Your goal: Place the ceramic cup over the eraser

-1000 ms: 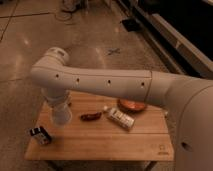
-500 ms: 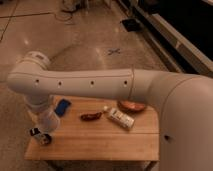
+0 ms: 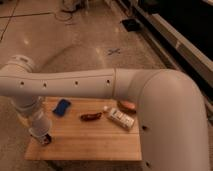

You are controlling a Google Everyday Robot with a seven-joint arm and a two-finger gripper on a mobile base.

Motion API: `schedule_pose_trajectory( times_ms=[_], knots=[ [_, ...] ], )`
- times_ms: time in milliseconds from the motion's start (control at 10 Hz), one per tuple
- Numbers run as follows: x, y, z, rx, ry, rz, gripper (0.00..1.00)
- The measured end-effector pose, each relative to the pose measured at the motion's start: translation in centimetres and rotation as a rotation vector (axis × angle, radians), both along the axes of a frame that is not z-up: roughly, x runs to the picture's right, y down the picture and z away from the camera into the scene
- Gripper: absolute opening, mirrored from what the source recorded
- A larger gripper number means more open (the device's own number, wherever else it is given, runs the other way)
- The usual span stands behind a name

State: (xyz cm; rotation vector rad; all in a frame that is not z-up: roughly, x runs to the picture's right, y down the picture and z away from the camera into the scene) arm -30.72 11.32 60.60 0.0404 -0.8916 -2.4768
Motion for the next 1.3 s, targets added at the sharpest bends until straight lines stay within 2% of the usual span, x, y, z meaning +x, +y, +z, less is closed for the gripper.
schedule_pose_trajectory(
  times_ms=[600, 900, 1100, 1200, 1300],
  knots=[
    [-2.5, 1.6, 1.2, 0.017, 0.022, -0.071, 0.00],
    [-3.1, 2.4, 2.1, 0.061, 0.059, -0.106, 0.00],
    [-3.6, 3.3, 2.8, 0.073, 0.074, -0.117, 0.00],
    [-3.9, 3.9, 3.2, 0.068, 0.078, -0.122, 0.02],
    [-4.1, 4.5, 3.5, 0.059, 0.081, -0.126, 0.10]
  ],
)
